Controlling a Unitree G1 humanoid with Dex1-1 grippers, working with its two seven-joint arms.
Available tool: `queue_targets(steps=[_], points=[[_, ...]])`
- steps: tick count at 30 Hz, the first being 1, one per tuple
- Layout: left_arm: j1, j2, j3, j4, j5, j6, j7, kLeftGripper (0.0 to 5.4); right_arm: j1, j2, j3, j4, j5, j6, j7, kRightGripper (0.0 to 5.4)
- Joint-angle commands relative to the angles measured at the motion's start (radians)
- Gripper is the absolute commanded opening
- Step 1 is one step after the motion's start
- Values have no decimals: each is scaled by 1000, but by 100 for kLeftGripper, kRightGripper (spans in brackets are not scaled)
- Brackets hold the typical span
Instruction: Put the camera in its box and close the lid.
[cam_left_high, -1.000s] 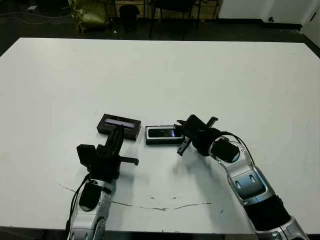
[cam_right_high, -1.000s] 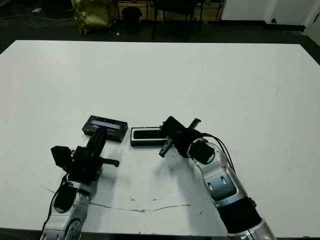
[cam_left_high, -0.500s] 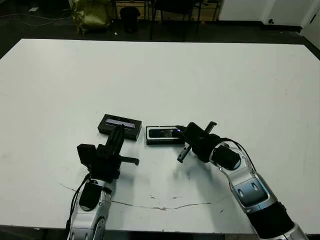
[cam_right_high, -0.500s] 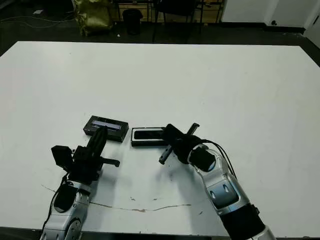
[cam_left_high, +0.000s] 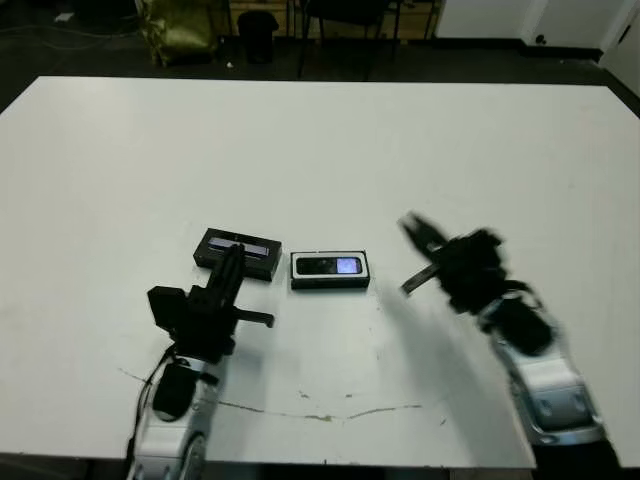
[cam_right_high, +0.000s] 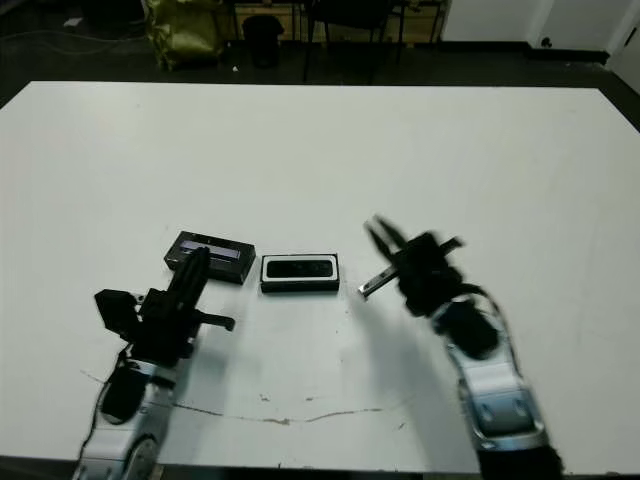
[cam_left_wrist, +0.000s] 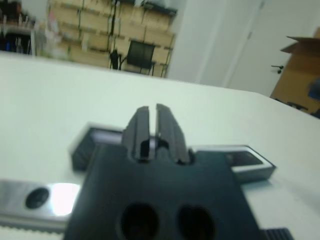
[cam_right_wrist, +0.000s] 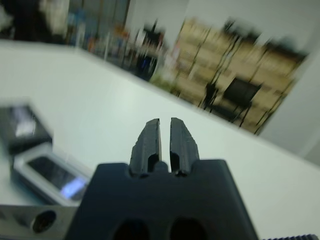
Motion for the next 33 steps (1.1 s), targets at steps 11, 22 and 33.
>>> queue_targets(steps=[11, 22, 33], points=[[-482, 582, 37, -135, -16, 545, -343, 0, 119, -29, -75, -53, 117, 28, -6, 2], [-1096, 583, -381, 642, 364, 266, -751, 0, 133, -24, -37, -29, 98, 30, -24, 2], [-1319, 337, -512, 1258, 591, 55, -694, 0, 147, -17, -36, -24, 107, 28, -35, 2]])
